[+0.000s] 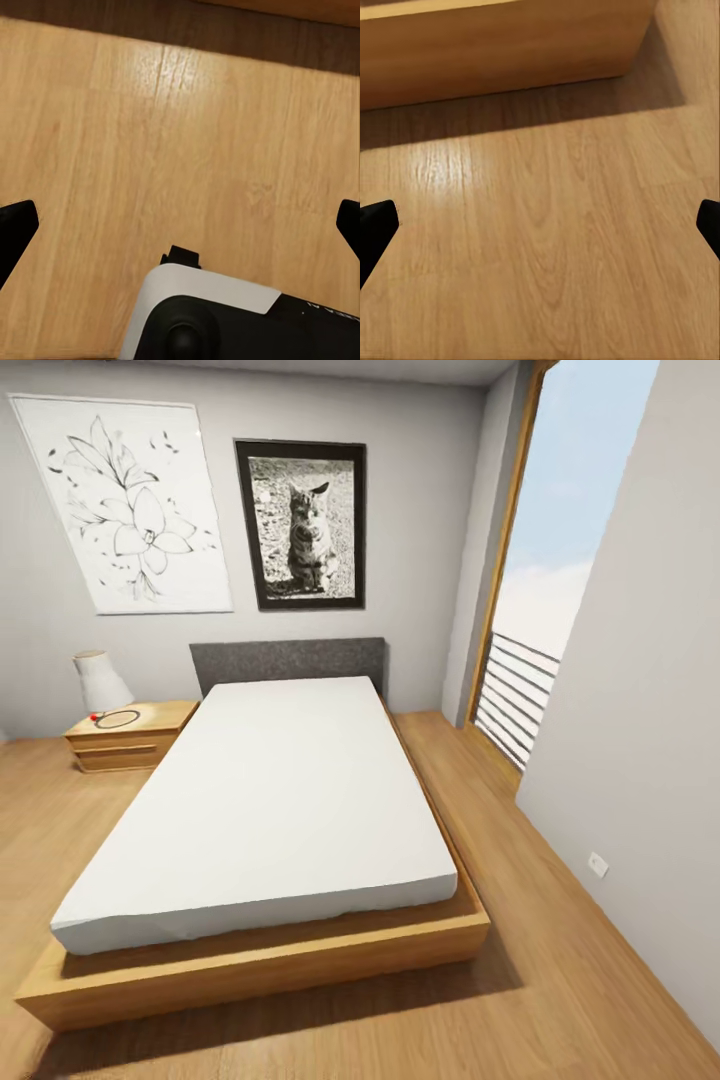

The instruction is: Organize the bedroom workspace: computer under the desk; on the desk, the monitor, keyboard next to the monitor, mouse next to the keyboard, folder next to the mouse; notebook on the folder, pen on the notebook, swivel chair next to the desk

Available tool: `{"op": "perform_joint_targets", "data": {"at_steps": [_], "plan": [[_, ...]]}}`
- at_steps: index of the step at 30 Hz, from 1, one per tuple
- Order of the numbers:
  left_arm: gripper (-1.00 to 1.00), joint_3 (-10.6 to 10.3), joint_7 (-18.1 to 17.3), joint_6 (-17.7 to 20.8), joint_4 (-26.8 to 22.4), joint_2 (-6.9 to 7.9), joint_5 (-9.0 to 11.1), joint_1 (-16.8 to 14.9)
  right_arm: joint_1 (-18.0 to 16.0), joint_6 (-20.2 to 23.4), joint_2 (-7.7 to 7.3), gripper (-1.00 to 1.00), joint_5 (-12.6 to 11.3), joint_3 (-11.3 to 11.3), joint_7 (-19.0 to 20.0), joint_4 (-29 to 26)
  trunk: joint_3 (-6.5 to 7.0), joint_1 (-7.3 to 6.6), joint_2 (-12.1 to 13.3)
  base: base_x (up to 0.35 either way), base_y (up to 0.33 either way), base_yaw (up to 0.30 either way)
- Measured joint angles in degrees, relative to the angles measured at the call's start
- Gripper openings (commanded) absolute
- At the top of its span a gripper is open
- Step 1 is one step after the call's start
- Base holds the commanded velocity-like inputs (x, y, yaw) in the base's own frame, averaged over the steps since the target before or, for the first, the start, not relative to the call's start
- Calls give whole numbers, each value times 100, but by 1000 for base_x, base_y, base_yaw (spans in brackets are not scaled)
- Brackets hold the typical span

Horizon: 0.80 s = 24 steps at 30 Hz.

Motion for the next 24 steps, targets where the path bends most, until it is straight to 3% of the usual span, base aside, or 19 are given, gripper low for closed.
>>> {"op": "perform_joint_targets", "data": {"at_steps": [16, 24], "plan": [[100, 4, 0, -1, -1, 0, 2, 0, 1, -36, -1, 100, -7, -6, -1, -14, -55, 0, 0, 0, 0, 264], [100, 12, 3, -1, -2, 0, 3, 0, 0, -307, -3, 100, -5, -10, 5, -13, -84, 0, 0, 0, 0, 264]]}}
